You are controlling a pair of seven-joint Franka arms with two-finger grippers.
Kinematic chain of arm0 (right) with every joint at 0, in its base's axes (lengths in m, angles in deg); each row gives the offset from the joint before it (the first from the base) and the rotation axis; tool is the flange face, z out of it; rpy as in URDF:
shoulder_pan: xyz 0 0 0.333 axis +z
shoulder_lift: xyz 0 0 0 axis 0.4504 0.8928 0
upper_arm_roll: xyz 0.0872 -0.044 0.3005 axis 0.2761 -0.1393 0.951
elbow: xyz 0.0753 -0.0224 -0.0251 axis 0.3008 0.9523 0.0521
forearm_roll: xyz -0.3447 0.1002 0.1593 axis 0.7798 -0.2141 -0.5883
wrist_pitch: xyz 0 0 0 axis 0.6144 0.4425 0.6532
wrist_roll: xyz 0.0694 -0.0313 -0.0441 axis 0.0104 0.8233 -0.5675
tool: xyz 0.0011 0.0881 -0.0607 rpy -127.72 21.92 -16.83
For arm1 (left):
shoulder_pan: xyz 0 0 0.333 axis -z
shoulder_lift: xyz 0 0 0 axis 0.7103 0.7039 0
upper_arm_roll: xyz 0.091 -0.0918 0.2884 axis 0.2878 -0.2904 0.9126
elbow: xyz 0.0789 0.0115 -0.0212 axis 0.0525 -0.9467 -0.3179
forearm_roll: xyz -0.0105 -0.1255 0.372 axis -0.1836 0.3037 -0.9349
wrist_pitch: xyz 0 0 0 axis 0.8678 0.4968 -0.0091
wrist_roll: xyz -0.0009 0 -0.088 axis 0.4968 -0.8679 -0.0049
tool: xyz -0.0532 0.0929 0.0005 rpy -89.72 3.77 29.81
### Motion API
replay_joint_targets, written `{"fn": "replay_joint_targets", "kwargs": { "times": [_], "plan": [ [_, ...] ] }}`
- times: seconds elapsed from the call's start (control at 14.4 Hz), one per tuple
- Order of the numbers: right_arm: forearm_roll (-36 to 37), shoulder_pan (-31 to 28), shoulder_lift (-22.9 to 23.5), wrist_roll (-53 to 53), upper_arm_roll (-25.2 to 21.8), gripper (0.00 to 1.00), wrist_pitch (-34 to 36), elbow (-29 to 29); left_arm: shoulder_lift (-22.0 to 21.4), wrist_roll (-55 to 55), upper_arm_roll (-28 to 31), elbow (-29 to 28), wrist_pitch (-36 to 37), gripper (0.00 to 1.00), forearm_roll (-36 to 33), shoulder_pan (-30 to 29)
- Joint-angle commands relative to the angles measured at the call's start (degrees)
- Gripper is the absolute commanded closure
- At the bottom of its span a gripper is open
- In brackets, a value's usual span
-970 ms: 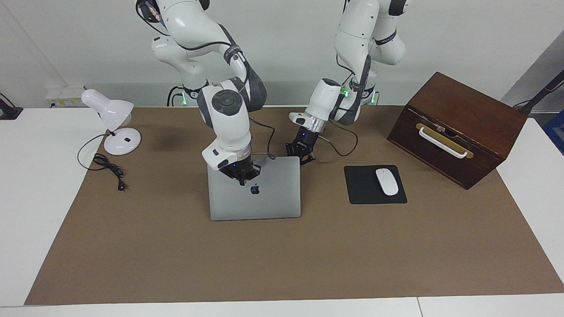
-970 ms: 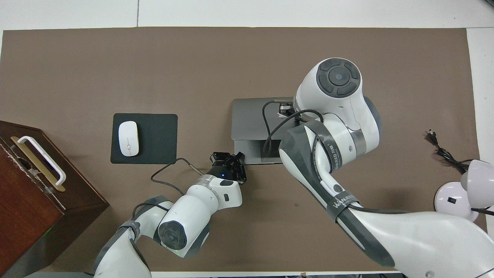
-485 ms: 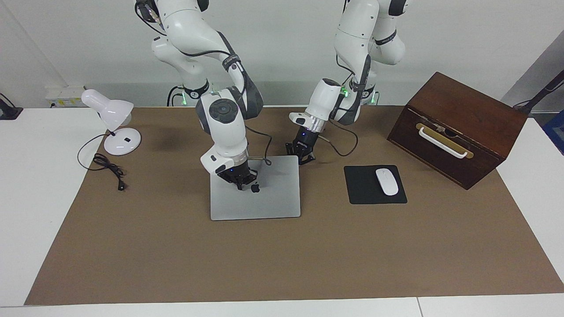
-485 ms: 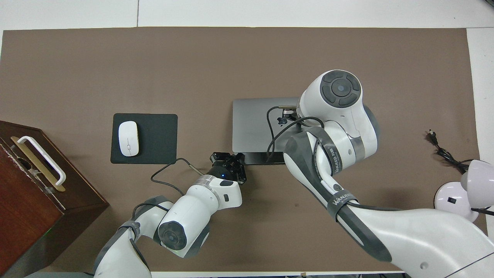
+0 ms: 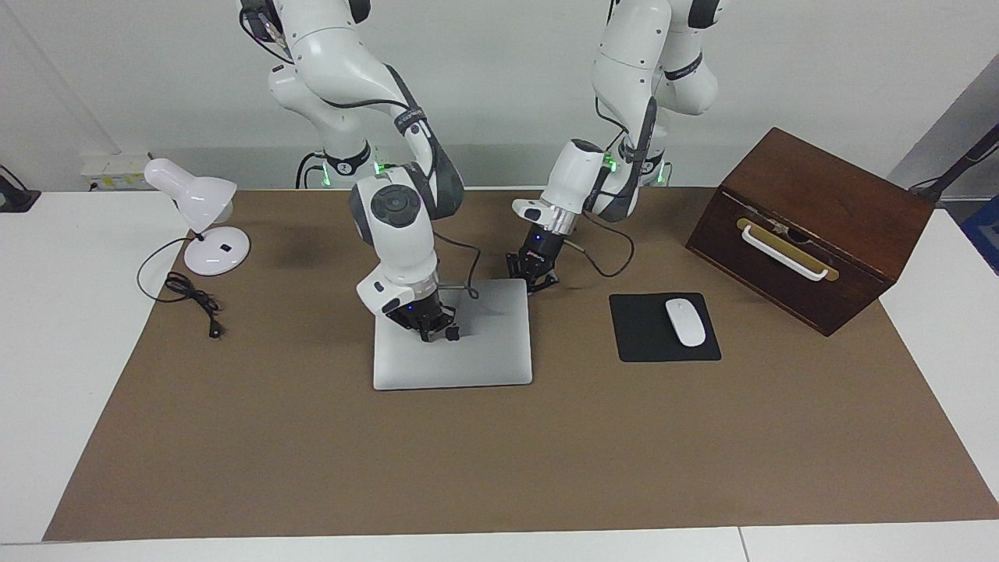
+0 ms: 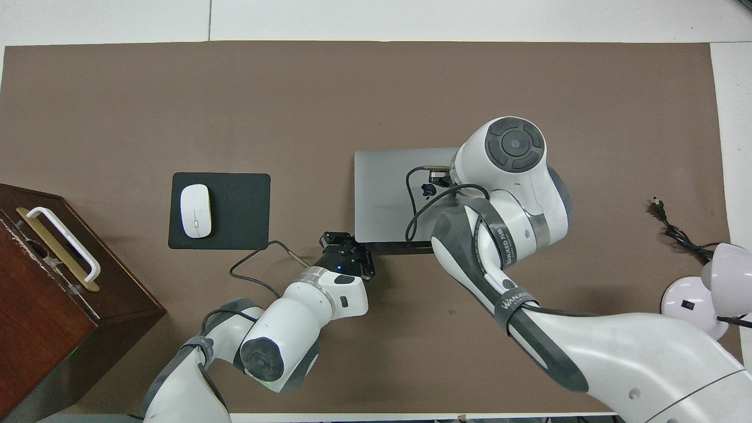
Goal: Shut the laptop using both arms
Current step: 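Push the laptop lid down toward the keyboard with the right gripper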
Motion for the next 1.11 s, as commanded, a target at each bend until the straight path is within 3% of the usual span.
{"fn": "replay_joint_targets", "kwargs": {
  "times": [0.0, 1.04],
  "plan": [
    [-1.7, -0.7, 0.2, -2.2, 0.4, 1.00, -2.3, 1.1, 5.1, -1.7, 1.1, -3.5, 1.6, 1.00, 0.4, 0.2],
    [-1.7, -0.4, 0.5, -1.4, 0.4, 1.00, -4.1, 1.9, 5.1, -1.8, 1.1, -3.1, 1.9, 1.00, 0.4, -0.1]
  ]
}}
